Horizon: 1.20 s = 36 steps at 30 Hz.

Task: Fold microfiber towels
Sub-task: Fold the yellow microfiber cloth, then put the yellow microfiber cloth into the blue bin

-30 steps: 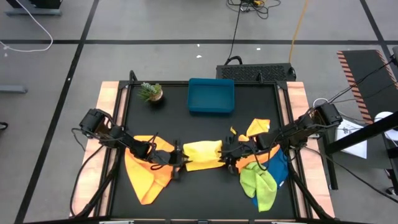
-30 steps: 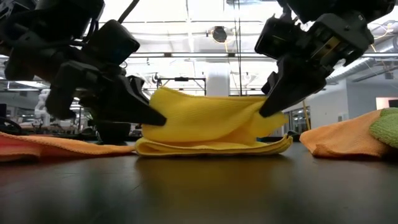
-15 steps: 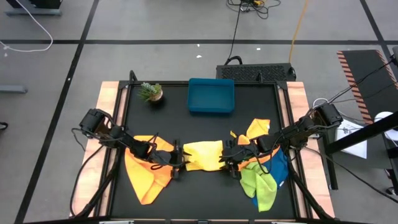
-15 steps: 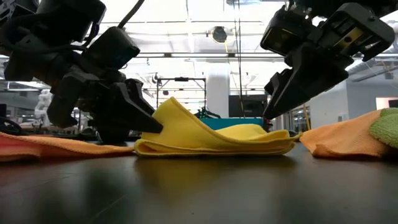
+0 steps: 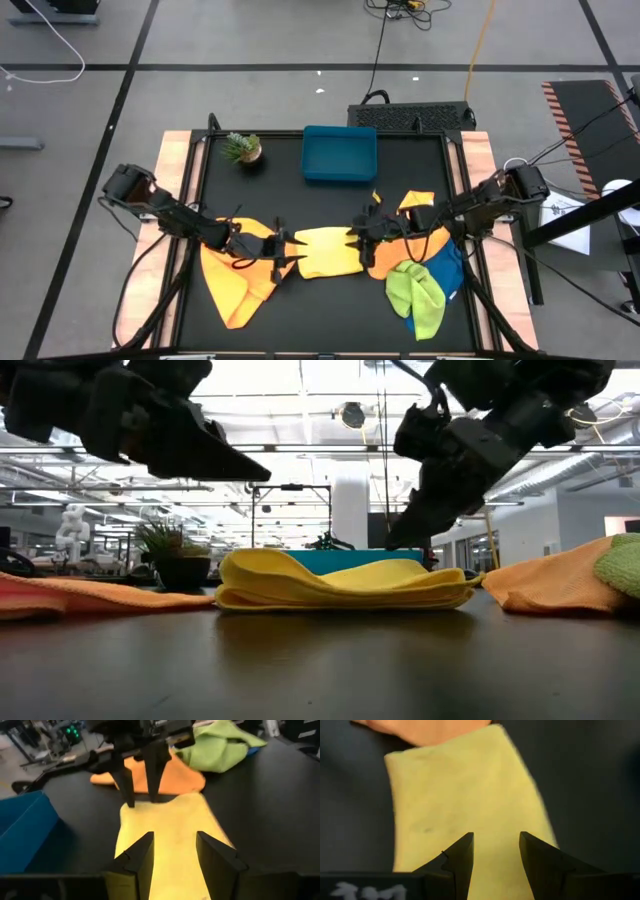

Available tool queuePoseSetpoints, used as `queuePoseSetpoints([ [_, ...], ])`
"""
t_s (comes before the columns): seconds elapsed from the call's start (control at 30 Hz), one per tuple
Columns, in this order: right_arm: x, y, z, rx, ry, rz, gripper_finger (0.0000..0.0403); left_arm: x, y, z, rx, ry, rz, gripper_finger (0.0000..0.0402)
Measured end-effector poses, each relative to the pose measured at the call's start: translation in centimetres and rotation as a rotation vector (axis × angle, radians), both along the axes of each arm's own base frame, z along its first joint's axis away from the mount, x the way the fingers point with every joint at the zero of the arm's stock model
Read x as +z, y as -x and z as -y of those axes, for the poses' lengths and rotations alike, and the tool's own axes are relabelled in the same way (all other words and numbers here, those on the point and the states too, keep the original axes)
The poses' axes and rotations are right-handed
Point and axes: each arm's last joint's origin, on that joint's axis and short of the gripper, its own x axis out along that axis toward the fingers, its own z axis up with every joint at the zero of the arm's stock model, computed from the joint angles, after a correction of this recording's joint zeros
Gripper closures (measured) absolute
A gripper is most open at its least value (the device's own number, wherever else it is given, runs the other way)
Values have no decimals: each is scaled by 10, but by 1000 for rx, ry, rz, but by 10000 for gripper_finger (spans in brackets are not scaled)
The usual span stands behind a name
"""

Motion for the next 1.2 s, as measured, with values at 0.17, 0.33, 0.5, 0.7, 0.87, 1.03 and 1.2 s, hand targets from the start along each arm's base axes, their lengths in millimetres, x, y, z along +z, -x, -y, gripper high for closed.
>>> queuePoseSetpoints([
  [0.17,0,-1,10,-28,7,-3,254,-20,-3,-9,80,58,-104,267],
  [0.33,-13,3,19,-59,26,-47,254,-36,-6,-14,134,102,-152,275],
  [0.5,-33,18,34,-205,40,-117,254,-45,-8,-19,170,117,-181,275],
  [0.7,-43,28,38,-251,18,-86,254,-47,-11,-29,216,130,-183,275],
  [0.87,-42,28,36,-198,-27,-53,254,-44,-14,-41,295,217,-152,275],
  [1.03,-37,27,36,-181,-32,-23,254,-36,-17,-56,304,333,-127,275],
  [1.2,-35,26,36,-170,-22,-6,254,-34,-18,-79,299,462,-148,274],
])
